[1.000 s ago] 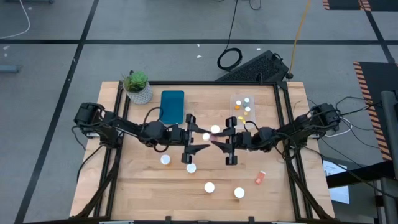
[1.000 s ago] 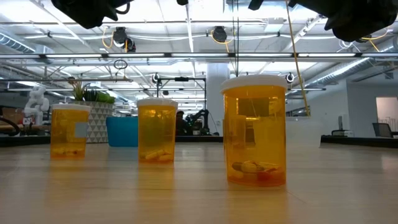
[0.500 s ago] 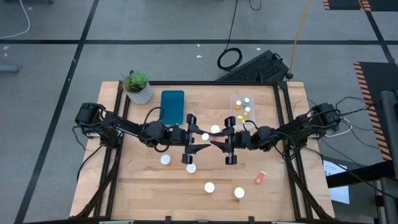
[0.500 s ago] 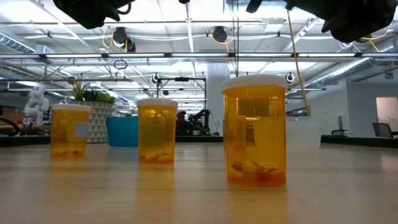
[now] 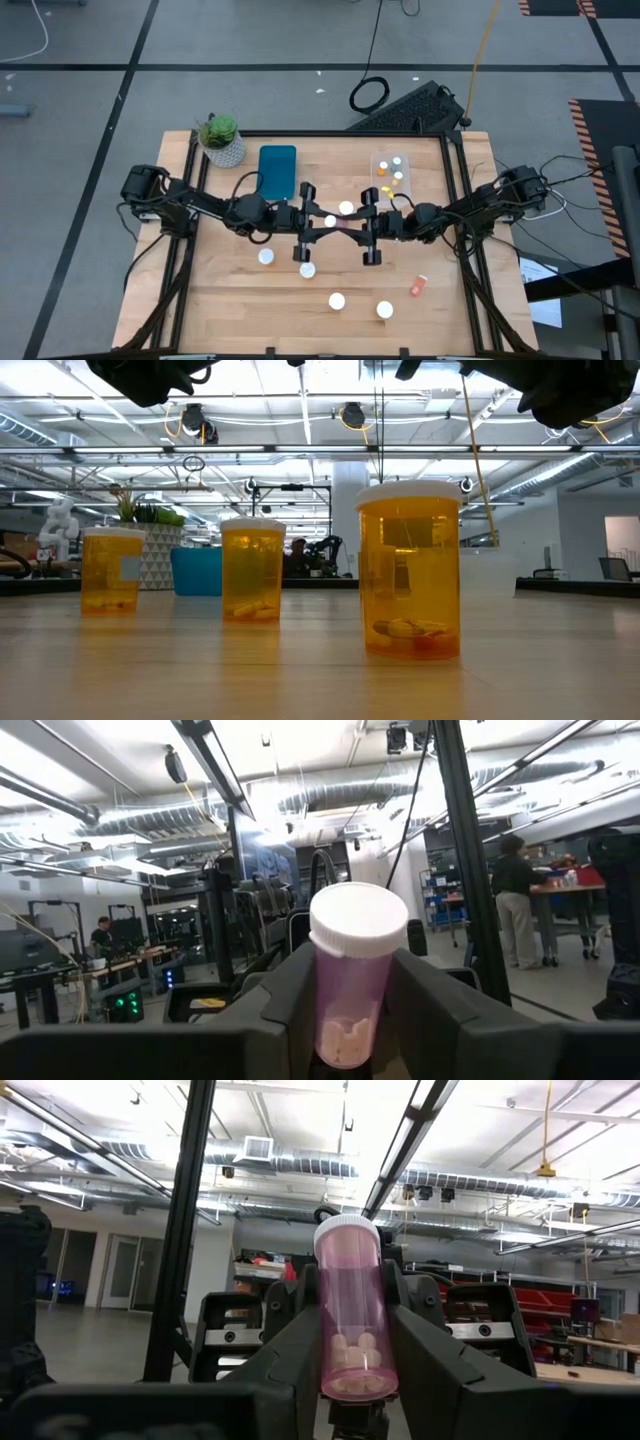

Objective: Pick and place medicine bottles into bin by pill shape (circle, oval)
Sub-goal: Put the small purple pill bottle into the transparent bin

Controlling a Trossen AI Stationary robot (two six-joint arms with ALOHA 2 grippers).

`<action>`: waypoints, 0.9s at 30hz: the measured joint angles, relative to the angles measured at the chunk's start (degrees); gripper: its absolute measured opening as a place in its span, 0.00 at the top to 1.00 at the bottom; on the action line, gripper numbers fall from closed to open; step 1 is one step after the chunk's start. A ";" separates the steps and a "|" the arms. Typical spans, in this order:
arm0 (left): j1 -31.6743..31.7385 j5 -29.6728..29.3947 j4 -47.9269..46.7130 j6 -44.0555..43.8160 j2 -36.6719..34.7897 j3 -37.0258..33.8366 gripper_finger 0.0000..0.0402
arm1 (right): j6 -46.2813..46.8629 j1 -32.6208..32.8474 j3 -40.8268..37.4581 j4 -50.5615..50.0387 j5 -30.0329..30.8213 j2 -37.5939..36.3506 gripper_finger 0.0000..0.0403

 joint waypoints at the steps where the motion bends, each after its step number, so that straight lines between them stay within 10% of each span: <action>1: 0.07 0.01 -0.12 -0.03 0.00 0.01 0.72 | -0.01 0.00 0.00 0.01 0.08 0.00 0.75; 13: 2.11 1.29 -4.55 -2.14 -0.63 -0.19 0.72 | 1.76 1.13 -0.07 -4.27 5.26 -1.33 0.56; 20: 4.05 1.32 -14.65 -3.63 -1.88 -0.55 0.72 | 7.01 4.02 -0.09 -27.38 20.01 -8.84 0.36; 27: 6.77 1.28 -26.44 -5.79 -2.88 -0.63 0.72 | 18.54 3.33 -0.02 -49.63 20.13 -19.14 0.28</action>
